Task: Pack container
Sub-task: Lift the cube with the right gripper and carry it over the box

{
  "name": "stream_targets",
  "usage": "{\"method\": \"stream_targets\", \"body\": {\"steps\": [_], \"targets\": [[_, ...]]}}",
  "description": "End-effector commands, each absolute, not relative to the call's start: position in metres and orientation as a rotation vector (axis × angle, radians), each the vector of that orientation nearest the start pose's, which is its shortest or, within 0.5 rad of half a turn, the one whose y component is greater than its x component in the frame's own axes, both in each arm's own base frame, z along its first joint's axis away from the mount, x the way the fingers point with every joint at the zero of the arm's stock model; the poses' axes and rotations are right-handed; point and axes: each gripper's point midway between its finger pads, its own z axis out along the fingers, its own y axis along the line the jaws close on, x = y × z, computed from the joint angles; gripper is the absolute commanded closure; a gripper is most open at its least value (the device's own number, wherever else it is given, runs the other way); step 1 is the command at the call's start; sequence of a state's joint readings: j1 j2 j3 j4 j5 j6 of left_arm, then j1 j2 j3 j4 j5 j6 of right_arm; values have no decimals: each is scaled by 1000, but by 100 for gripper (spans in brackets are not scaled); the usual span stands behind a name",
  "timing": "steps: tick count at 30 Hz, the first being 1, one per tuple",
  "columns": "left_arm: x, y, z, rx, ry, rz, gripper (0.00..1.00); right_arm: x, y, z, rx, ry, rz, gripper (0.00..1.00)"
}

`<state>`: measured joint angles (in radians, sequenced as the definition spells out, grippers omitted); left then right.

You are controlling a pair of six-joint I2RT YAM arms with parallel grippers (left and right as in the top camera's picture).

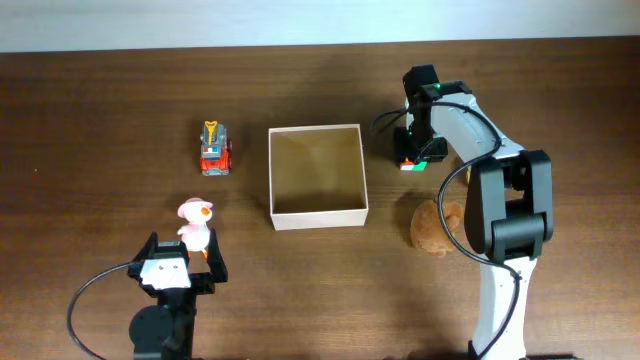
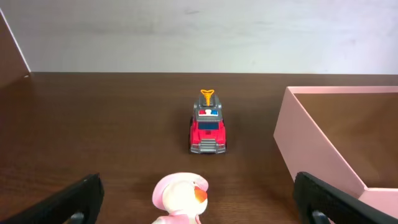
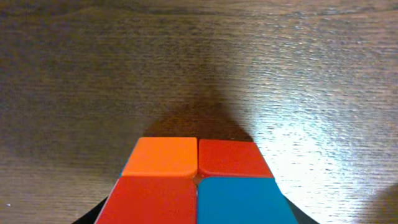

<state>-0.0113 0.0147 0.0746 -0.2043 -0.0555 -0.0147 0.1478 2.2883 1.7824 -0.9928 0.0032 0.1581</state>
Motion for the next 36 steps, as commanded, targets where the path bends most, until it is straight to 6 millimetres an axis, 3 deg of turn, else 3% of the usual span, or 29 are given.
{"method": "stream_targets", "body": {"steps": [1,12,21,28,36], "targets": [[240,6,153,-21,1715,34,1,457,66,7,29,3052,3,49],[240,6,153,-21,1716,34,1,485,71,63,28,2966,24,48],[240,6,153,-21,1715,34,1,496,82,129,2,2887,52,48],[240,6,153,-21,1715,34,1,492,114,169,-47,2837,93,48],[240,6,153,-21,1715,34,1,476,165,175,-139,2840,165,48]]}}
